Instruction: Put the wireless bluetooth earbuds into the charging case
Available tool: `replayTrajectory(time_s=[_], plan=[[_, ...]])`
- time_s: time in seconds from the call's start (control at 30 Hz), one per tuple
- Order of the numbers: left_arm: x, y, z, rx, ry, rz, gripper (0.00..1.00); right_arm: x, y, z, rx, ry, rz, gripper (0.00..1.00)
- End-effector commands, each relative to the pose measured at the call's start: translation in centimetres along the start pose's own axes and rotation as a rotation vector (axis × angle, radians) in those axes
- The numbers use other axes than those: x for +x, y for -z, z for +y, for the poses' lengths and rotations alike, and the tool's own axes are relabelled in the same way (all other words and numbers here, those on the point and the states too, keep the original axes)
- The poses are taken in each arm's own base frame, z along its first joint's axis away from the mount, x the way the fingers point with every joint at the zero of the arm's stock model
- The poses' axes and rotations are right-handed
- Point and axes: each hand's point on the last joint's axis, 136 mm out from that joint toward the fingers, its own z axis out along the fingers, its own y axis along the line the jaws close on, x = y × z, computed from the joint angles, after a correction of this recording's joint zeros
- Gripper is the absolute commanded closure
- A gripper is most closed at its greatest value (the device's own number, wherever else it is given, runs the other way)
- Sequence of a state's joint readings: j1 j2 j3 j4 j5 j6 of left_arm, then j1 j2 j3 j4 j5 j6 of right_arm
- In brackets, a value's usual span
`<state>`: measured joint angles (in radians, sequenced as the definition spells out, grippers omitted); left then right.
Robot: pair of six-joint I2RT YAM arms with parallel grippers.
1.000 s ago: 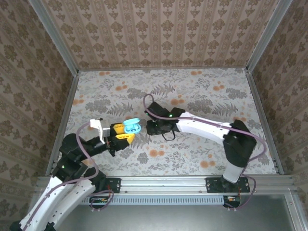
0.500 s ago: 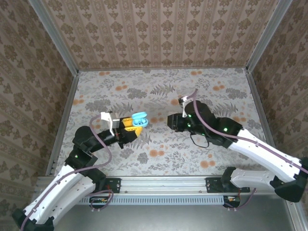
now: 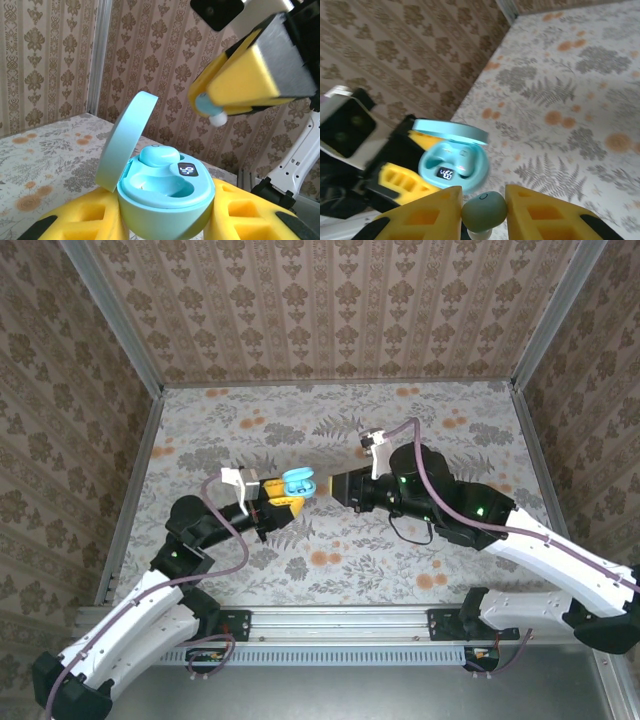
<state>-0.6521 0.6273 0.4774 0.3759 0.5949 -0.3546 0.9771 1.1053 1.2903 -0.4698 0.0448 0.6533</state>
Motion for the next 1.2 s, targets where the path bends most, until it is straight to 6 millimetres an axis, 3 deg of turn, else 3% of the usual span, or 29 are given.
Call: replayTrajectory(time_s=[0.0,0.23,0.53,1.17], plan=[[-0.8,0.2,-0.5,0.021,-0.058,-0.043,0.76,-1.7,-0.1,2.7,-0.081,0.044,-0.046,0.72],[-0.6,0.1,-0.5,0.022,-0.060,-0.040,0.76,-1.4,-2.1,4.3,-0.102,0.090,0.013,0.72],[-0.6,0.1,-0.6,0.023,-0.063,-0.039,0.76,-0.3,-3.7,4.9,-0.097,0.148,0.060,0.71],[-1.0,0.1,-1.0,0.033,-0.062,-0.044,0.76,1.6,-6.0,4.3,-0.035,0.234,0.106,0.71]])
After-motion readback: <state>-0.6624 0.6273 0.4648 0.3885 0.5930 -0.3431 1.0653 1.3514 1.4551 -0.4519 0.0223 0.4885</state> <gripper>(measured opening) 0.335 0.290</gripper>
